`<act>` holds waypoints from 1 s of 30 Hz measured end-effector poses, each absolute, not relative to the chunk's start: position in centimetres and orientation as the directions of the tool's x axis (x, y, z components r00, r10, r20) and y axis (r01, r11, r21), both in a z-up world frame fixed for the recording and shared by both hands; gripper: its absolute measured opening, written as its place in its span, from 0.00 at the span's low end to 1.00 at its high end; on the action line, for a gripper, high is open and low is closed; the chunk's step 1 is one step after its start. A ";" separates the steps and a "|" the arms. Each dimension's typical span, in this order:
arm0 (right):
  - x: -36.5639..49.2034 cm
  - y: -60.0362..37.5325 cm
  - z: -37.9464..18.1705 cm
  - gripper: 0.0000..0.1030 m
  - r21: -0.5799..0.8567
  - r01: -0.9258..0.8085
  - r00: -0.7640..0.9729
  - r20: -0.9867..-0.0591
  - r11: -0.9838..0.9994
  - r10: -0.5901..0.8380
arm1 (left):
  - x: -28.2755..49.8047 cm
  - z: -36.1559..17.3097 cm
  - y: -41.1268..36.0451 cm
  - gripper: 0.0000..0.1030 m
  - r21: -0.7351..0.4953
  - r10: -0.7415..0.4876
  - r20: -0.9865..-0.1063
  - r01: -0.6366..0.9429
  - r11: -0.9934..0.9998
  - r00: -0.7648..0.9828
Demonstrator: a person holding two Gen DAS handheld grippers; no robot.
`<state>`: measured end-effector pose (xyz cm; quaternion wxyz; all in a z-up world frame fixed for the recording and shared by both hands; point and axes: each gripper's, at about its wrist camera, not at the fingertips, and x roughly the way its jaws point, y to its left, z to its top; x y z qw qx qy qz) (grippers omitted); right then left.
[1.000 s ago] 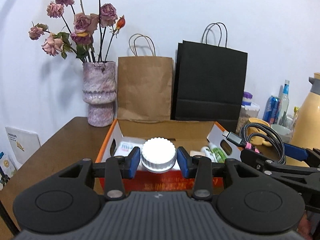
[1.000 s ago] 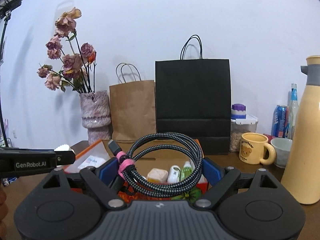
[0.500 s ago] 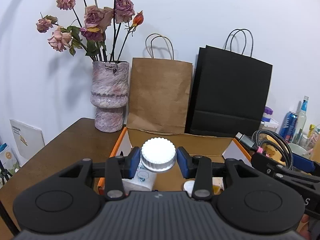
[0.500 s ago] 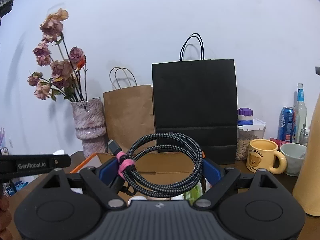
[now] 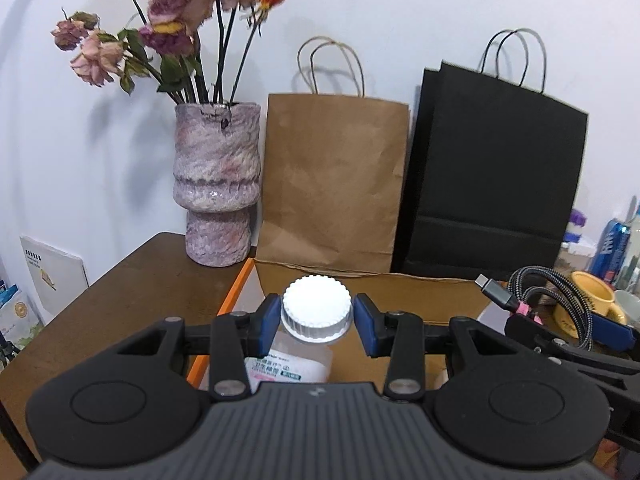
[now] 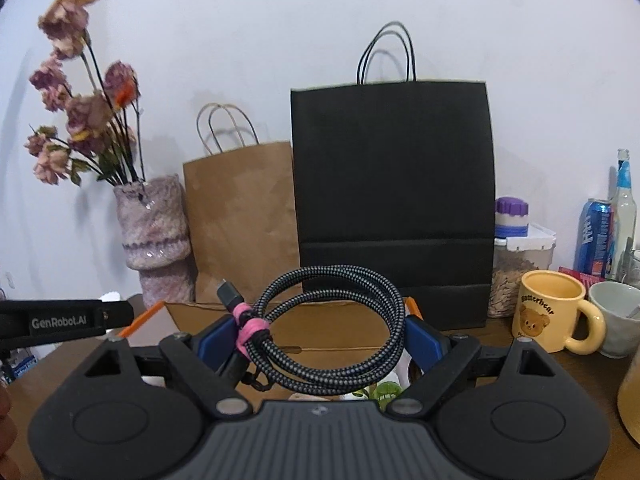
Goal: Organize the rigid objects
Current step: 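Carry the white cap and black cable in both tools over the red box, then open both tools to drop the cap and cable into the box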
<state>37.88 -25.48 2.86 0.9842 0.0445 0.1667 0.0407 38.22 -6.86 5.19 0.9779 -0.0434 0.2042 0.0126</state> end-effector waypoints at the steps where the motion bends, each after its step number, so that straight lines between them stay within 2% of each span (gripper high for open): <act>1: 38.4 -25.5 2.7 0.86 0.098 -0.065 0.939 -0.330 0.993 0.094 | 38.7 5.0 -6.9 0.40 -0.075 0.009 -0.405 -0.043 0.996 0.914; 10: 41.5 -25.3 0.7 0.86 0.073 -0.062 0.917 -0.389 0.995 0.085 | 42.1 3.0 -7.2 0.40 -0.007 0.041 -0.447 -0.050 0.999 0.894; 17: 41.5 -25.4 0.3 0.86 0.056 -0.057 0.912 -0.404 0.997 0.075 | 42.2 2.8 -7.1 0.40 -0.001 0.041 -0.450 -0.047 0.999 0.892; 19: 41.4 -25.3 0.3 0.87 0.048 -0.066 0.910 -0.408 0.997 0.080 | 42.1 3.0 -7.0 0.49 0.001 0.046 -0.447 -0.051 0.999 0.893; 21: 41.3 -25.2 0.3 0.88 0.041 -0.060 0.912 -0.403 0.997 0.072 | 42.0 3.1 -6.9 0.80 -0.003 0.048 -0.446 -0.055 0.998 0.894; 22: 41.2 -25.3 0.3 0.91 0.042 -0.053 0.919 -0.389 0.998 0.065 | 41.9 3.1 -7.0 0.85 0.005 0.062 -0.437 -0.066 0.998 0.897; 23: 41.1 -25.3 0.4 0.99 0.042 -0.046 0.925 -0.375 0.998 0.059 | 41.7 3.2 -6.9 0.90 0.012 0.071 -0.429 -0.073 0.997 0.901; 24: 41.0 -25.4 0.5 1.00 0.041 -0.041 0.930 -0.363 0.998 0.053 | 41.6 3.3 -6.9 0.96 0.013 0.072 -0.422 -0.073 0.997 0.904; 26: 40.9 -25.5 0.7 1.00 0.040 -0.033 0.934 -0.354 0.999 0.045 | 41.5 3.4 -6.7 1.00 -0.001 0.062 -0.415 -0.069 0.998 0.908; 30: 40.9 -25.8 0.8 1.00 0.047 -0.027 0.933 -0.358 0.999 0.042 | 41.5 3.6 -6.3 1.00 -0.017 0.058 -0.415 -0.071 0.997 0.908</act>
